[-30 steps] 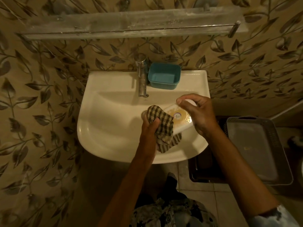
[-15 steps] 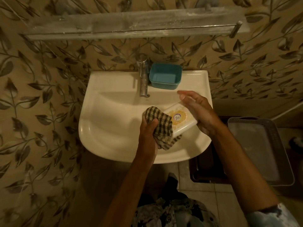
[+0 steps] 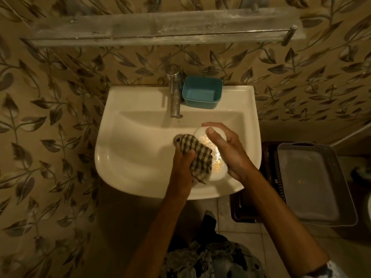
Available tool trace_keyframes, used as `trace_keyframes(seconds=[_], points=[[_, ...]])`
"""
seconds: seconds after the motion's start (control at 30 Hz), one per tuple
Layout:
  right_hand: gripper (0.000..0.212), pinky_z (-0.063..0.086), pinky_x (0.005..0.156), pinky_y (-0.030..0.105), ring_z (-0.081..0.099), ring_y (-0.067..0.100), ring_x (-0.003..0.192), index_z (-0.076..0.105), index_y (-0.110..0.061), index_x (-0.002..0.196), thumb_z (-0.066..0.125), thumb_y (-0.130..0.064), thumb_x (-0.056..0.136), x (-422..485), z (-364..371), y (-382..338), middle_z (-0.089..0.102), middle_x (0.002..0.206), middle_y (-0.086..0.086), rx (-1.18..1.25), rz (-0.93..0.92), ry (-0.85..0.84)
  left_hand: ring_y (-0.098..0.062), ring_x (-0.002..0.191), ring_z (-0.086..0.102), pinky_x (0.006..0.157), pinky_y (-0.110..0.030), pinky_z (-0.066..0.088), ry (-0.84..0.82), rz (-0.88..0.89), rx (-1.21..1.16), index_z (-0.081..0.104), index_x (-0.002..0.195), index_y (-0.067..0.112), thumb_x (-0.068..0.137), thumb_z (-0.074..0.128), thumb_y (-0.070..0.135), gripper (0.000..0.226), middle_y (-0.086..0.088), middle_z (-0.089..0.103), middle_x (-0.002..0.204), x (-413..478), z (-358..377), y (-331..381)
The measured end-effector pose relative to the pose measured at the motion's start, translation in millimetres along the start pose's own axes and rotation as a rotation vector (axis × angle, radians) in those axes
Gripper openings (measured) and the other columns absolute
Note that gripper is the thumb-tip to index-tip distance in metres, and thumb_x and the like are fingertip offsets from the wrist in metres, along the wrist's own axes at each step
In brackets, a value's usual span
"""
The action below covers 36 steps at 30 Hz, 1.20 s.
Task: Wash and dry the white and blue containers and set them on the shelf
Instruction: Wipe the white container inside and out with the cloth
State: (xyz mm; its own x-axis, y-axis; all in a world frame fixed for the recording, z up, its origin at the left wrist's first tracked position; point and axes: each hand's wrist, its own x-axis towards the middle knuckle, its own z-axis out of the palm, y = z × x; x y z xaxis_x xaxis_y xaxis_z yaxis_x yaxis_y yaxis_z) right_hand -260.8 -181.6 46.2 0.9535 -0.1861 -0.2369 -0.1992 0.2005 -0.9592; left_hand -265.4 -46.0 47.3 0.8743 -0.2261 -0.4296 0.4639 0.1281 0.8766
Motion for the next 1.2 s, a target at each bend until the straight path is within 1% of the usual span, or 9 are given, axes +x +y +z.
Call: trace_keyframes(seconds=[0.23,0.33,0.47,0.53,0.63,0.73,0.87,0.97,1.2], points=[[0.035,0.049,0.095,0.043,0.061,0.03,0.109,0.06,-0.007,0.115,0.047,-0.032,0.095,-5.2,-1.3,2.0,0.066,0.112,0.014,0.02,-0.016,-0.101,-0.034,0.119,0.052,0.098,-0.052,0.048,-0.086,-0.006,0.286,0.029,0.144,0.024,0.079,0.047,0.039,0.069,-0.018,0.041,0.139,18.8,6.6,39.8],[0.025,0.056,0.083,0.038,0.065,0.027,0.099,0.063,-0.015,0.108,0.045,-0.029,0.098,-0.7,-3.2,-3.3,0.065,0.109,0.016,0.076,-0.063,0.028,-0.026,0.118,0.052,0.096,-0.043,0.049,-0.087,-0.014,0.213,0.017,0.149,0.023,0.097,0.043,0.026,0.059,-0.014,0.04,0.142,14.6,10.0,28.4],[0.02,0.055,0.07,0.032,0.065,0.019,0.084,0.067,-0.022,0.097,0.047,-0.021,0.1,4.8,-13.2,-3.4,0.067,0.094,0.007,0.185,-0.051,0.262,-0.003,0.102,0.053,0.069,-0.016,0.054,-0.115,-0.052,0.218,0.012,0.149,0.027,0.096,0.043,0.033,0.062,0.003,0.044,0.13,-14.1,10.0,-6.1],[0.02,0.055,0.071,0.032,0.065,0.017,0.083,0.067,-0.022,0.097,0.047,-0.022,0.1,3.0,-16.1,2.2,0.067,0.092,0.005,0.163,-0.043,0.293,0.0,0.108,0.051,0.082,-0.019,0.051,-0.112,-0.086,0.213,0.008,0.149,0.033,0.085,0.044,0.045,0.075,0.009,0.039,0.135,-27.1,8.6,-19.0],[0.021,0.054,0.077,0.035,0.064,0.02,0.088,0.068,-0.02,0.097,0.048,-0.02,0.099,-3.4,-15.3,11.3,0.067,0.093,0.005,0.1,-0.04,0.22,-0.01,0.12,0.049,0.096,-0.028,0.048,-0.092,-0.094,0.191,0.008,0.15,0.03,0.096,0.043,0.036,0.065,0.005,0.036,0.144,-24.3,5.9,-21.3],[0.02,0.051,0.083,0.032,0.063,0.017,0.091,0.067,-0.014,0.096,0.048,-0.016,0.098,-9.7,-11.1,14.2,0.068,0.095,0.004,0.011,-0.038,0.007,-0.012,0.105,0.055,0.071,-0.017,0.054,-0.071,-0.049,0.235,0.016,0.148,0.022,0.098,0.041,0.025,0.056,0.0,0.047,0.13,-1.2,3.8,-1.7],[0.024,0.052,0.077,0.022,0.066,0.012,0.086,0.062,0.001,0.101,0.047,-0.019,0.097,-14.9,-6.4,10.9,0.069,0.089,0.002,0.038,-0.057,-0.174,-0.032,0.119,0.053,0.095,-0.047,0.05,-0.098,-0.025,0.345,0.031,0.144,0.02,0.077,0.046,0.044,0.073,-0.018,0.042,0.139,23.3,2.3,28.2],[0.024,0.052,0.075,0.019,0.067,0.009,0.086,0.061,-0.002,0.102,0.048,-0.022,0.098,-13.0,-8.1,4.6,0.07,0.089,-0.003,0.045,-0.101,-0.174,-0.033,0.122,0.051,0.1,-0.051,0.045,-0.096,-0.061,0.234,0.034,0.144,0.025,0.073,0.051,0.043,0.076,-0.016,0.041,0.142,24.1,2.6,32.0],[0.011,0.051,0.063,0.024,0.064,0.004,0.071,0.057,-0.024,0.09,0.05,-0.023,0.098,0.2,-25.0,-0.1,0.065,0.079,-0.011,0.138,-0.027,0.147,-0.018,0.108,0.064,0.085,-0.039,0.055,-0.168,-0.127,0.055,0.044,0.131,0.031,0.078,0.054,0.035,0.054,-0.001,0.061,0.124,-9.9,-2.3,-20.5]])
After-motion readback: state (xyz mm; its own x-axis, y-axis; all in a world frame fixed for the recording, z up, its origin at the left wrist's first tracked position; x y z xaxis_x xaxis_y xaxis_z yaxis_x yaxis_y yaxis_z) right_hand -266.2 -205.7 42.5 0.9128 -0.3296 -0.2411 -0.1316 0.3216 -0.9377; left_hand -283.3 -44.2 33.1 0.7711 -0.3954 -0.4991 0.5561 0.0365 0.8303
